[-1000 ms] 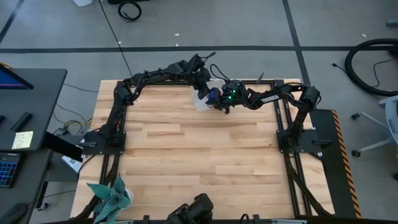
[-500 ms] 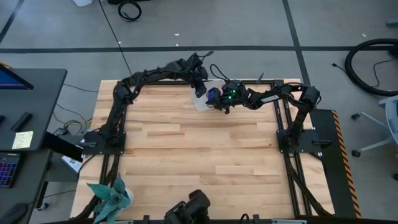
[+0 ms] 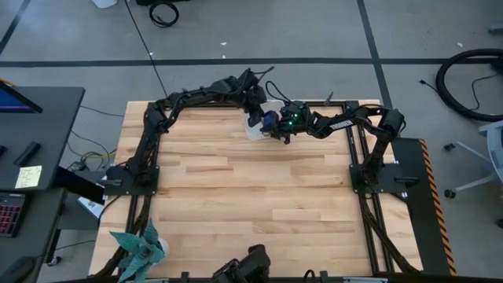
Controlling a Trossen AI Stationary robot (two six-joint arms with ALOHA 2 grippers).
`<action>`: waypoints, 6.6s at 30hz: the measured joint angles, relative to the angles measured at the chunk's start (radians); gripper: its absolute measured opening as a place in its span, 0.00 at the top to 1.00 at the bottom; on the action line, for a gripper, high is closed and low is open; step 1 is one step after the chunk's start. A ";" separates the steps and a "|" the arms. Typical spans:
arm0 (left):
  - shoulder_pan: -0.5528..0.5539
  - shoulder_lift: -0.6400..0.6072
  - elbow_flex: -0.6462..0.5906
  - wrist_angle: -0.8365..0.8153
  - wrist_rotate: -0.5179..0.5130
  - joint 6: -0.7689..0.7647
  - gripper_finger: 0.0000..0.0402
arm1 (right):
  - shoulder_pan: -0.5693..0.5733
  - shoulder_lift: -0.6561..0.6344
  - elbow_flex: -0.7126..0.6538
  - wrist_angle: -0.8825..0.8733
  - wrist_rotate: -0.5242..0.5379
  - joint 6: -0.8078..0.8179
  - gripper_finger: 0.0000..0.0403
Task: Nest measuring cups in basket
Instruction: Put the nested measuring cups into the white bin
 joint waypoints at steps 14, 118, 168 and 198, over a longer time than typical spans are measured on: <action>-0.022 0.004 0.000 0.039 0.008 -0.005 0.98 | 0.000 0.000 0.000 0.000 0.000 0.000 0.71; 0.041 0.020 -0.001 -0.005 -0.090 0.029 0.98 | 0.106 0.062 0.000 0.159 0.047 -0.073 0.77; 0.044 0.019 0.000 -0.121 0.082 0.096 0.98 | 0.114 0.392 0.001 0.816 0.160 0.184 0.58; -0.010 0.018 0.001 -0.149 0.023 0.227 0.98 | 0.111 0.391 0.002 0.788 0.174 0.185 0.65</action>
